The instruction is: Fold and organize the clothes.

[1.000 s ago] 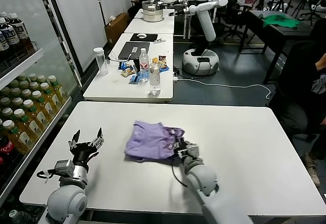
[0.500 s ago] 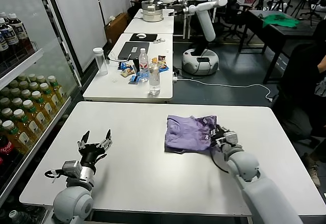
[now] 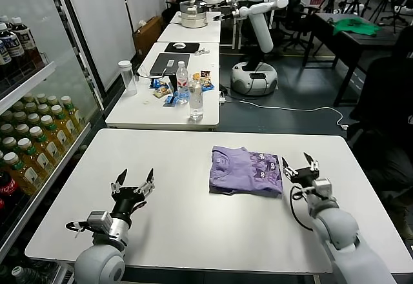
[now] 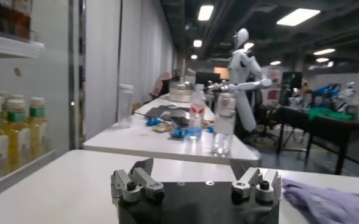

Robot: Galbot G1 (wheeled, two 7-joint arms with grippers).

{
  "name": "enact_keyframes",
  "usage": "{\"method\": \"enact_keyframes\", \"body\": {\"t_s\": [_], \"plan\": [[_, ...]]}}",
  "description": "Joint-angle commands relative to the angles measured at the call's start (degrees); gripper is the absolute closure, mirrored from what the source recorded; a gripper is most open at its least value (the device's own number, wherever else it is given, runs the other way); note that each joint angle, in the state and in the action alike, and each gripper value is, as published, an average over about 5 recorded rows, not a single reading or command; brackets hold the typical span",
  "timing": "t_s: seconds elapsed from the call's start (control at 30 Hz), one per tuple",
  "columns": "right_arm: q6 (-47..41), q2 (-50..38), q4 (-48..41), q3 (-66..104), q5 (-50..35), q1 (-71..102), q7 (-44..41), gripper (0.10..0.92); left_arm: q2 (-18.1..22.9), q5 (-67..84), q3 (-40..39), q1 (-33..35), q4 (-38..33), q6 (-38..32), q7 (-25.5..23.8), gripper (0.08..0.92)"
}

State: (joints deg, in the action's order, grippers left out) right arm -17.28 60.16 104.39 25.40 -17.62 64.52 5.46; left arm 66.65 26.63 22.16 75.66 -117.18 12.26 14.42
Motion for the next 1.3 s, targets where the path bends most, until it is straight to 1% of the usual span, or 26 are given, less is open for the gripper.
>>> {"method": "enact_keyframes", "body": {"t_s": [0.03, 0.1, 0.4, 0.63, 0.83, 1.03, 1.3], "plan": [[3.2, 1.6, 16.9, 15.5, -0.6, 23.8, -5.4, 0.22, 1.0, -0.5, -0.8, 3.2, -3.3, -0.4, -4.1, 0.177], [3.6, 2.6, 18.2, 16.5, 0.2, 26.2, -6.5, 0.206, 1.4, -0.7, -0.9, 3.8, -3.7, -0.6, -4.4, 0.177], [4.6, 6.1, 21.6, 16.4, 4.8, 29.4, -6.9, 0.203, 2.4, -0.9, -0.5, 6.2, -6.1, -1.1, -5.2, 0.177], [4.6, 7.1, 22.7, 16.0, 3.5, 28.8, -4.8, 0.203, 2.9, -1.3, -0.4, 7.5, -7.7, -1.2, -5.4, 0.177], [4.9, 8.3, 22.5, 15.5, 3.9, 28.7, -5.1, 0.203, 3.2, -2.0, -0.1, 8.6, -8.8, -1.5, -5.4, 0.177], [5.5, 9.3, 21.5, 14.4, 4.8, 27.9, -5.0, 0.203, 2.5, -3.0, 0.6, 10.5, -10.2, -3.0, -5.4, 0.177], [5.9, 10.5, 21.4, 13.2, 6.6, 26.3, -3.6, 0.203, 1.7, -3.9, 1.3, 12.1, -10.4, -3.2, -5.3, 0.177]]}}
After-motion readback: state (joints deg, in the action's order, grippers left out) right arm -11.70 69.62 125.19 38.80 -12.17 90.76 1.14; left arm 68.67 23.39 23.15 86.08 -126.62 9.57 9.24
